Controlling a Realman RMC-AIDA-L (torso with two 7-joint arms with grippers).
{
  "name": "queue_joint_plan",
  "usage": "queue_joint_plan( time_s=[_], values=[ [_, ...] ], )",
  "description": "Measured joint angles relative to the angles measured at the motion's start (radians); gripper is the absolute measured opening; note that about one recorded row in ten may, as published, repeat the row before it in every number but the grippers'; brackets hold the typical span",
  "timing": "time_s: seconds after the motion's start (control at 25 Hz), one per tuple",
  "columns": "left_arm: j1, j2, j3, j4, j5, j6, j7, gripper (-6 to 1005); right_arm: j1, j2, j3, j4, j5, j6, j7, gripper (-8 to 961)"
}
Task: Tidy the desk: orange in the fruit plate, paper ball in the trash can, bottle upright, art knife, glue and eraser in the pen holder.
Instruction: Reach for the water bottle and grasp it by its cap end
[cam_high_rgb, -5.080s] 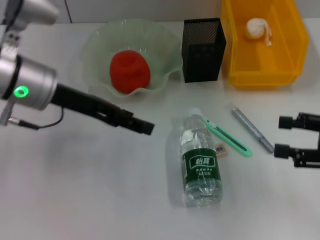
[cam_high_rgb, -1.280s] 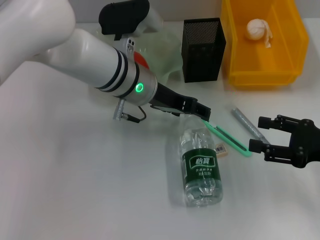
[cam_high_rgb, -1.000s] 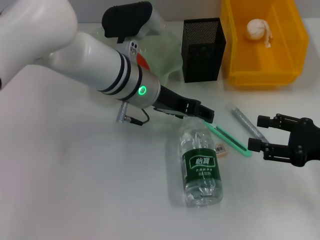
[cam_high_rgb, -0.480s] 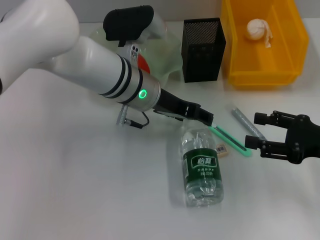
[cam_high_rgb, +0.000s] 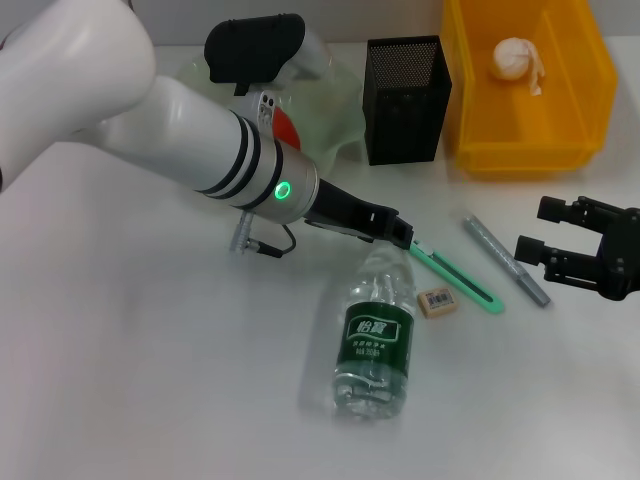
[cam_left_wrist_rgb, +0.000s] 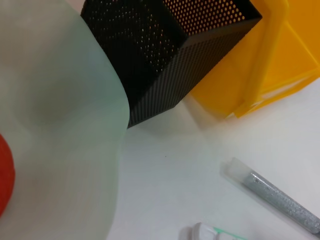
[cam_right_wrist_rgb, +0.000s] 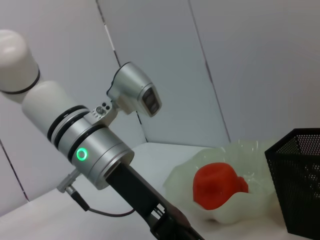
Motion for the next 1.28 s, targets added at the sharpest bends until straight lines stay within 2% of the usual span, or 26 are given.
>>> queue_joint_plan(
  time_s=[0.16, 0.96, 1.16, 1.28],
  values=[
    [0.004, 0.000, 0.000, 0.000, -0.001, -0.002, 0.012, 483, 0.000, 0.000, 0.002, 0.003, 0.000, 0.000, 0.000, 784],
    [0.032, 0.000, -0.011, 0.007, -0.041, 0.004, 0.157, 446, -0.005, 0.002, 0.076, 0.007, 0.003, -0.010, -0.004, 784],
    [0.068, 0.005, -0.017, 0.046, -0.060, 0.021, 0.208, 442, -0.004, 0.002, 0.085, 0.011, 0.011, -0.009, -0.011, 784],
    [0.105, 0.008, -0.065, 0.082, -0.080, 0.042, 0.247, 437, -0.002, 0.001, 0.093, 0.033, 0.023, -0.007, -0.024, 784]
  ],
)
